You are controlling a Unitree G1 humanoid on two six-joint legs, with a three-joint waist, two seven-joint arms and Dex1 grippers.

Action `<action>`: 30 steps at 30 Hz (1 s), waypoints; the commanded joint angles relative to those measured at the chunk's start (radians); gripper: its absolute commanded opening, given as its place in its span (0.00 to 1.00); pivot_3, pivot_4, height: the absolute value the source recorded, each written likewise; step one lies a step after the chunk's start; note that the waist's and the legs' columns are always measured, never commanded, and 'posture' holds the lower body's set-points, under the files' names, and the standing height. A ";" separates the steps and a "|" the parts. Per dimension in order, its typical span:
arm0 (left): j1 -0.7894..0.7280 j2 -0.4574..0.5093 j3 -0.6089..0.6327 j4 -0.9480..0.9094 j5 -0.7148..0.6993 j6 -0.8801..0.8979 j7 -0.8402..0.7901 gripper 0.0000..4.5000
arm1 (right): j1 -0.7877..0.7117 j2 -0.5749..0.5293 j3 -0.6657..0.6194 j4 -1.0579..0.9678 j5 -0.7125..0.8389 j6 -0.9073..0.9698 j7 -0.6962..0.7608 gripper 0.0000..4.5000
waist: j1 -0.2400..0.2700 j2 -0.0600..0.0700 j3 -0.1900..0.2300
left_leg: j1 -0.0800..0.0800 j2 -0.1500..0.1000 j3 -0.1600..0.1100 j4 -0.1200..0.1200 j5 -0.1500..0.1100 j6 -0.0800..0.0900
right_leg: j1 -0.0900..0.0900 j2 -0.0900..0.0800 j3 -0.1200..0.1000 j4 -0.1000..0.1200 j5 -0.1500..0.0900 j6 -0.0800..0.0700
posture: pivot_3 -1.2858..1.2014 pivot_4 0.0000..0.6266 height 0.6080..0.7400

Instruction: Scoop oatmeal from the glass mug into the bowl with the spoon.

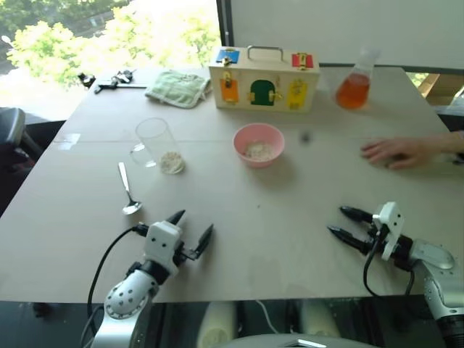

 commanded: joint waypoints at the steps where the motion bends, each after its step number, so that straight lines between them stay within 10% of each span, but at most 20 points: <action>1: 0.023 0.007 0.003 0.035 0.010 -0.002 -0.004 0.94 | -0.012 0.007 0.007 0.015 -0.004 -0.012 0.010 0.74 | 0.000 0.000 0.000 | 0.000 0.000 0.000 0.000 0.000 0.000 | 0.000 0.000 0.000 0.000 0.000 0.000 | 0.52 0.24 1.00; 30: 0.058 -0.013 0.067 0.039 -0.049 -0.057 0.004 0.94 | -0.036 0.018 0.018 0.024 -0.012 -0.021 0.040 0.74 | -0.005 0.000 0.000 | 0.000 0.001 0.002 -0.001 0.000 0.000 | 0.000 0.000 0.001 0.000 0.000 0.000 | 0.52 0.24 1.00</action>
